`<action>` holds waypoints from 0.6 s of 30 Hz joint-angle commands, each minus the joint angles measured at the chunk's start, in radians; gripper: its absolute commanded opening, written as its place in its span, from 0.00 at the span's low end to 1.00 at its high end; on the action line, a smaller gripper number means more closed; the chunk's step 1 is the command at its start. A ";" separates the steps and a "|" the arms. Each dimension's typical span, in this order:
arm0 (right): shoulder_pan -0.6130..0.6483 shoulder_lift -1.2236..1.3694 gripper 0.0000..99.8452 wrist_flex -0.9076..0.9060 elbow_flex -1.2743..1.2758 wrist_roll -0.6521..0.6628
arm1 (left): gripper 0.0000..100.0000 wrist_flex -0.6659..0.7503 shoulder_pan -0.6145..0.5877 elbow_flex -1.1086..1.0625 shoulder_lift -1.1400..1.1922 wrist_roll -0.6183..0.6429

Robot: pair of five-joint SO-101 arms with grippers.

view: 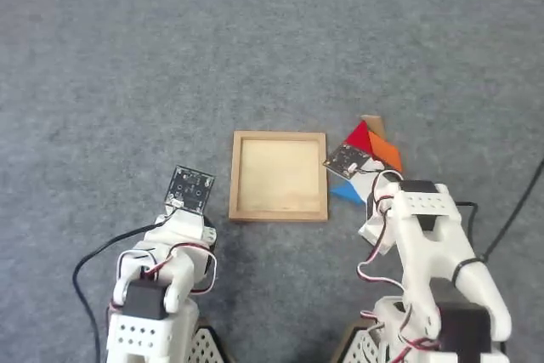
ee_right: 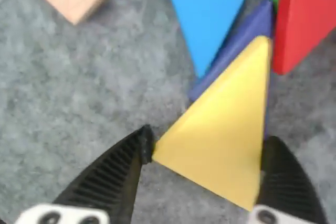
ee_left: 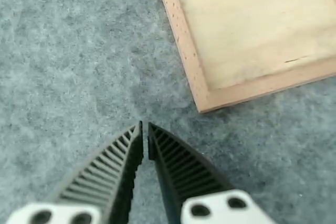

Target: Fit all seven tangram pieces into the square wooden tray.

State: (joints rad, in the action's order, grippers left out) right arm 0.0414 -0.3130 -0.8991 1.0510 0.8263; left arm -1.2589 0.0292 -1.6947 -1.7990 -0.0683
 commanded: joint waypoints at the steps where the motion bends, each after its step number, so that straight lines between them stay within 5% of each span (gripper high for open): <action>1: -0.031 0.018 0.21 0.012 -0.040 0.014 | 0.02 -0.003 -0.006 0.010 -0.018 -0.003; 12: -0.033 -0.007 0.18 0.002 -0.061 -0.041 | 0.02 -0.003 -0.006 0.010 -0.018 -0.003; 18: -0.025 -0.107 0.18 -0.189 -0.193 -0.063 | 0.02 -0.003 -0.006 0.010 -0.018 -0.003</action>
State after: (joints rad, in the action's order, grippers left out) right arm 0.0292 -0.3345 -1.0081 0.9620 0.7772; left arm -1.2589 0.0276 -1.6947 -1.7990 -0.0683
